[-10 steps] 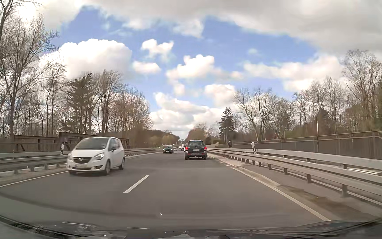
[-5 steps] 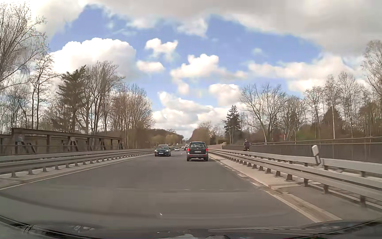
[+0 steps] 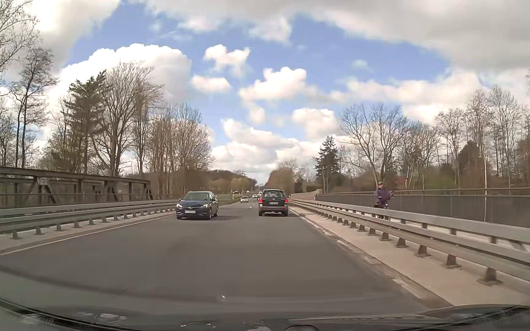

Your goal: Follow the waypoints while adhering to traffic rules and regulations

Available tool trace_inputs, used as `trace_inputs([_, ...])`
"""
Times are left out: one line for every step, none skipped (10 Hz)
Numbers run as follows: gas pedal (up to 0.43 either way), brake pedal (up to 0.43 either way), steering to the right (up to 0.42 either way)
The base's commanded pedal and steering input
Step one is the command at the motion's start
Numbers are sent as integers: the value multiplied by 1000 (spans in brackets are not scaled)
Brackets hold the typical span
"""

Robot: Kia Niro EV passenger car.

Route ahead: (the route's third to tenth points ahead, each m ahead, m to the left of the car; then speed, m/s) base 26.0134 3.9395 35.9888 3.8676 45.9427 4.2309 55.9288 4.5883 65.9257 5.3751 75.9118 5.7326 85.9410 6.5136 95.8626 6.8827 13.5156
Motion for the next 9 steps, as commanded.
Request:
trace_inputs([138,0,-5])
trace_inputs([150,0,-4])
trace_inputs([150,0,-2])
trace_inputs([150,0,-2])
trace_inputs([157,0,-2])
trace_inputs([169,0,-1])
trace_inputs([169,0,-1])
trace_inputs([169,0,-1])
trace_inputs([169,0,-1])
